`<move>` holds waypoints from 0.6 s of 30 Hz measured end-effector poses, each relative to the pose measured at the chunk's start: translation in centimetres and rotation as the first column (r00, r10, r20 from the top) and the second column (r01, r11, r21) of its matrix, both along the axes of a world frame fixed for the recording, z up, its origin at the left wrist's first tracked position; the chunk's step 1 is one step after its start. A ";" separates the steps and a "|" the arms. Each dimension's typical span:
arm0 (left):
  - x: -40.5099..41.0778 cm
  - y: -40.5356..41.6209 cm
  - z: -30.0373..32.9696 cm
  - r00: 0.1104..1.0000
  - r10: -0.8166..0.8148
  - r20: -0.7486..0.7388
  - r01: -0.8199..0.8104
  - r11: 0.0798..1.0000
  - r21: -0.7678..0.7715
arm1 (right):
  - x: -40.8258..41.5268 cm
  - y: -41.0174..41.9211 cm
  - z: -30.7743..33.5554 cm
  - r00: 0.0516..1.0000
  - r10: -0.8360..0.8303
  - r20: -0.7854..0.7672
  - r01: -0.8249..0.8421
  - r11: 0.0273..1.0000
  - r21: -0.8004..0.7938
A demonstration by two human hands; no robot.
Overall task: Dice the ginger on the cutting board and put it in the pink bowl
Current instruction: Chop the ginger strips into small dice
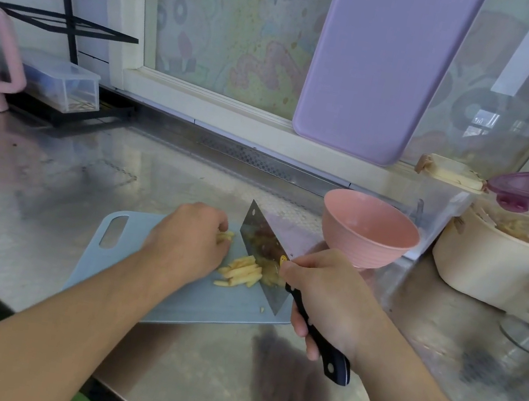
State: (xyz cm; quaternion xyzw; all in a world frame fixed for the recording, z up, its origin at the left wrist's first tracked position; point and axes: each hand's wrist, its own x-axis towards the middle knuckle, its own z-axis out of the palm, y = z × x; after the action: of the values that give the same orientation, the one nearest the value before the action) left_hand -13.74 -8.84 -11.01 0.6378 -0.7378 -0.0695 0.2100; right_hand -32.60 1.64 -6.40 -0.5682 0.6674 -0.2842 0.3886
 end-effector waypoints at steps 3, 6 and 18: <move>0.4 0.1 0.3 0.990 0.040 0.133 -0.035 0.998 -0.045 | 0.0 0.0 0.0 1.000 -0.001 0.000 0.001 1.000 -0.006; 0.7 0.4 0.1 0.980 0.038 0.194 -0.023 0.997 -0.079 | 0.1 -0.1 -0.1 1.000 -0.004 -0.005 0.004 1.000 -0.006; -0.7 5.0 -3.3 0.858 -0.421 -0.293 0.332 0.891 -0.308 | 0.1 0.0 0.0 1.000 0.000 0.007 0.000 1.000 -0.006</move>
State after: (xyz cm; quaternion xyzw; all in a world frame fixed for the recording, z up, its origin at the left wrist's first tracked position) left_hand -14.42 -3.81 -14.29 0.4257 -0.8018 -0.1302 0.3985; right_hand -32.51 1.62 -6.43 -0.5683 0.6653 -0.2880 0.3892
